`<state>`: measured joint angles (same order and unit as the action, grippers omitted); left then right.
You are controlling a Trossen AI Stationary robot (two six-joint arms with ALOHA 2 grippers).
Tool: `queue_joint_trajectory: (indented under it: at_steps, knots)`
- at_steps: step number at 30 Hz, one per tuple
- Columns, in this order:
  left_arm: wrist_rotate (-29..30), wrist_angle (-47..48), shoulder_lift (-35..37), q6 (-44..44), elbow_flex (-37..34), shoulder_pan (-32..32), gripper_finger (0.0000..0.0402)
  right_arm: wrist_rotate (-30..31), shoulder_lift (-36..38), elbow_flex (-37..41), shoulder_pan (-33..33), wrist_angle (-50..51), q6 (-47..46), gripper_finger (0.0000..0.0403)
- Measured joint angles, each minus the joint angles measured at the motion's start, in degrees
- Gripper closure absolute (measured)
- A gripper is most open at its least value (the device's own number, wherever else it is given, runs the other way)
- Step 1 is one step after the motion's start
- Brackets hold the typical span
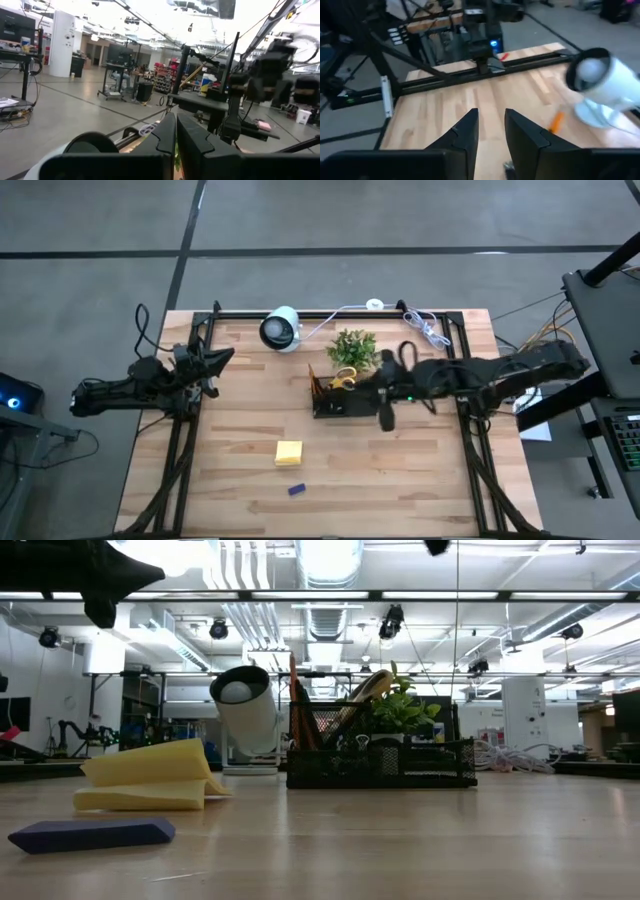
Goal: Pick and place office supplies into organizer
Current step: Put the yellow sticky notes into the black desk organizer
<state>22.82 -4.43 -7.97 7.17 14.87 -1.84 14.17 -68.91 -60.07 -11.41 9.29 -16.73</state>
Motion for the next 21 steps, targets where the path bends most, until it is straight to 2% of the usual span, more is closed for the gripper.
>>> queue_joint_trajectory:
  at_steps: [8, 14, 18, 21]
  knots:
    - [-4.34, -3.13, -0.02, 0.31, 0.0, -0.03, 0.0402, 3.9, 11.28, 17.59, -0.23, -8.22, -10.79, 0.0347]
    - [-6.41, -3.39, -0.81, 6.46, 0.0, -0.03, 0.0398, 7.14, 17.22, 29.76, -0.16, -18.59, -13.5, 0.0355]
    - [-8.71, -6.92, -3.46, 7.38, 0.19, -0.03, 0.0366, 8.22, 19.56, 34.7, 0.0, -21.4, -14.33, 0.0354]
    - [-10.06, -13.44, -6.93, 7.47, 0.62, -0.03, 0.033, 8.52, 21.3, 36.69, -0.01, -21.58, -16.36, 0.0354]
